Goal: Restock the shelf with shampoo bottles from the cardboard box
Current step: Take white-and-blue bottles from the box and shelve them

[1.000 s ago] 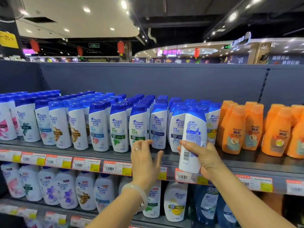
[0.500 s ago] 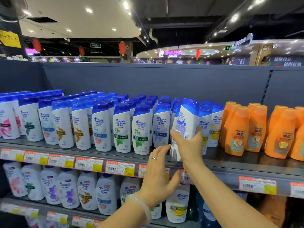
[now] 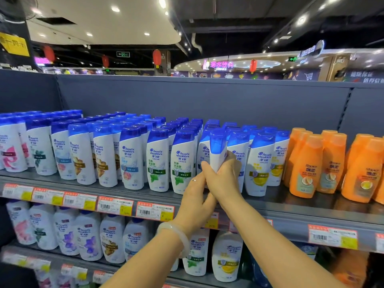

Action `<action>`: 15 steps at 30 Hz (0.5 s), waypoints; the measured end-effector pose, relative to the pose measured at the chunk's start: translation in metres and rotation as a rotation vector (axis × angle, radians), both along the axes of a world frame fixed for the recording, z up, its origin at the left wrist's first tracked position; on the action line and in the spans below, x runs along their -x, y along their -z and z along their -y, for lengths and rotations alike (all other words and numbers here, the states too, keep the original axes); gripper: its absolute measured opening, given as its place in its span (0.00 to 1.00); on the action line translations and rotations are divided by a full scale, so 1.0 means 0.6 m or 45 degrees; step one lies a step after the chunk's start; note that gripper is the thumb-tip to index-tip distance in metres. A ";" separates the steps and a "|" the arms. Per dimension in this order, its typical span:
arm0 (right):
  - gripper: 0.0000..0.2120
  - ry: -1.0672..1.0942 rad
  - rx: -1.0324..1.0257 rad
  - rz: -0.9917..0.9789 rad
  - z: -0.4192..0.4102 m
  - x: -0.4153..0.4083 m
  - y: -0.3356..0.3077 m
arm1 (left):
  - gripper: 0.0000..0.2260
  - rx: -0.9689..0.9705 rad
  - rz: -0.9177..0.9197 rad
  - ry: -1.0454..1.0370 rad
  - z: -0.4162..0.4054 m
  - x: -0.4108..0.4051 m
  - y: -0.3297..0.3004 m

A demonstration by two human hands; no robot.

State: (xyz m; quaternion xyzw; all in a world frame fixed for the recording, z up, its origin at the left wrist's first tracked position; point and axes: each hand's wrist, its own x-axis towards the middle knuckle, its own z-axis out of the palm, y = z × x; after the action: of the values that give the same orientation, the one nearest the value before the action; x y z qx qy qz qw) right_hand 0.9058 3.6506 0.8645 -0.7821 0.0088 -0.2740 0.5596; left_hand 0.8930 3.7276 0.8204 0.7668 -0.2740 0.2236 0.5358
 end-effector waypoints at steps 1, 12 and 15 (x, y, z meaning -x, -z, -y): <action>0.32 0.016 -0.006 0.006 -0.003 -0.004 0.000 | 0.18 -0.006 -0.007 0.018 0.001 0.000 -0.002; 0.26 -0.199 0.115 -0.234 0.038 -0.006 0.051 | 0.16 -0.007 -0.048 -0.300 -0.020 -0.036 0.001; 0.19 -0.165 0.144 -0.233 0.033 -0.001 0.066 | 0.14 0.006 -0.064 -0.350 -0.019 -0.039 0.007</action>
State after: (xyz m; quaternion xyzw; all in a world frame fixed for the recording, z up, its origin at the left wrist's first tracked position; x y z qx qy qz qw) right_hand 0.9065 3.6308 0.8249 -0.8330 -0.0062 -0.1646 0.5281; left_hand 0.9167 3.7392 0.8163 0.8011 -0.1521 0.2762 0.5086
